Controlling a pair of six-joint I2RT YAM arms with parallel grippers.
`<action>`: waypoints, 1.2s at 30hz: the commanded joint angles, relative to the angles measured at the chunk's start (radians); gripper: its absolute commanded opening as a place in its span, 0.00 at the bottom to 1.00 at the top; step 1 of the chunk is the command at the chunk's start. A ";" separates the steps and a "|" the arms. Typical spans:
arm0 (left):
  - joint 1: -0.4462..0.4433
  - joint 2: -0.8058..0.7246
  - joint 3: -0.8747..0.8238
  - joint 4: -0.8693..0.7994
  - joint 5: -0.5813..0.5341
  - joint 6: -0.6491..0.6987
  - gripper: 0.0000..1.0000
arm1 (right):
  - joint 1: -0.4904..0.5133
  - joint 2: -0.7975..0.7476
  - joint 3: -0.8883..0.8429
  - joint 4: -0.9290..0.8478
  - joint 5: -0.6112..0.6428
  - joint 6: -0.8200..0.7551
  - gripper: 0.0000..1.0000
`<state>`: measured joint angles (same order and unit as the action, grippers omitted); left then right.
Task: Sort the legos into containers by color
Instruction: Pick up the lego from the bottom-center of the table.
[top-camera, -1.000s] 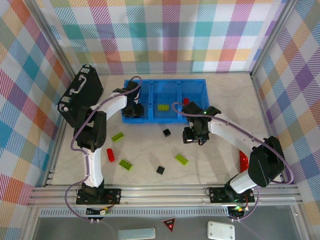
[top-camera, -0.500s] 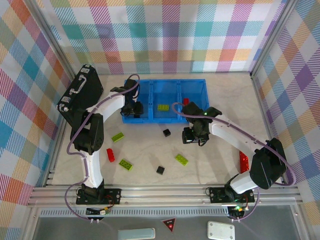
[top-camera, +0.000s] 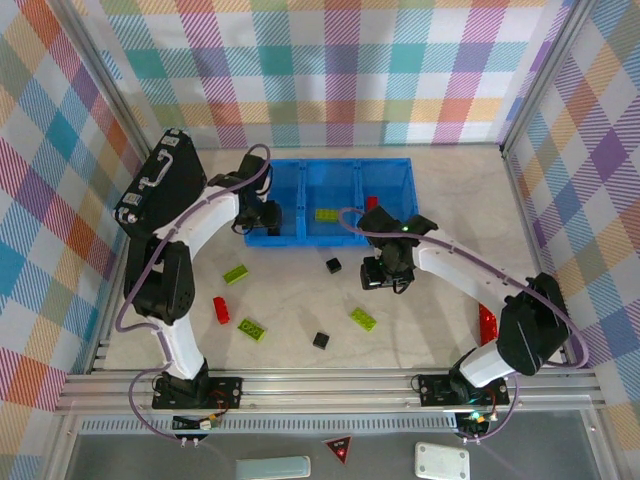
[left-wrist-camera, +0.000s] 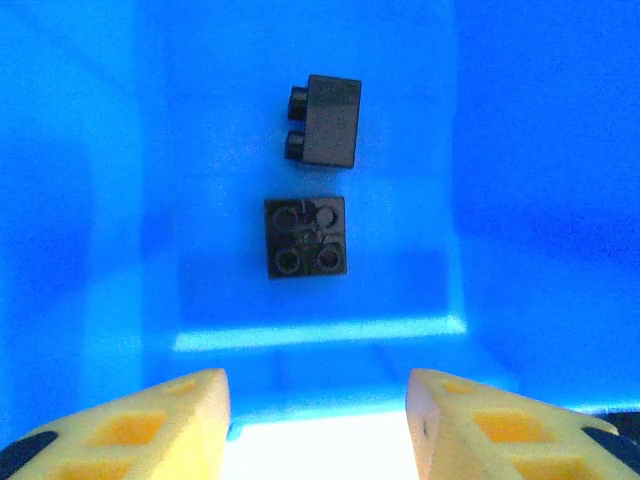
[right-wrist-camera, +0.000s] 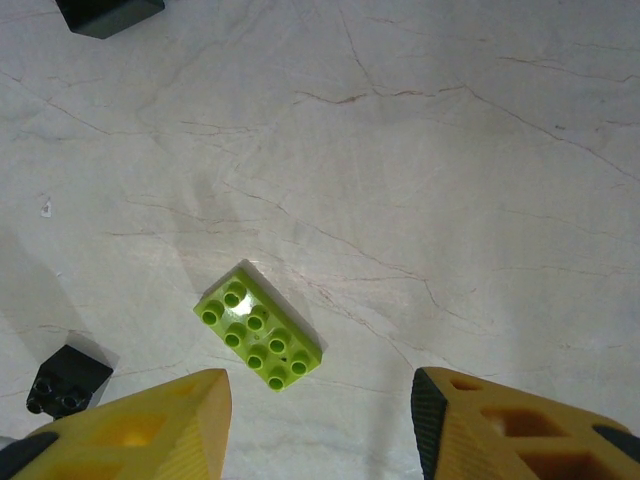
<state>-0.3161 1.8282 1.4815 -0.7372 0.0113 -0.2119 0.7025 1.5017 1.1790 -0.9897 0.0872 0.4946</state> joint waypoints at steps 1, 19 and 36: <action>0.018 -0.072 -0.032 -0.048 0.021 0.016 0.50 | 0.020 0.033 0.043 -0.021 0.009 0.019 0.53; 0.143 -0.328 -0.181 -0.114 0.069 0.116 0.50 | 0.148 0.209 0.082 -0.007 0.030 -0.001 0.53; 0.147 -0.394 -0.332 0.009 0.041 0.187 0.50 | 0.270 0.382 0.068 -0.020 0.103 -0.064 0.55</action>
<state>-0.1799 1.4441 1.1671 -0.7498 0.0521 -0.0486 0.9642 1.8698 1.2446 -0.9886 0.1661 0.4511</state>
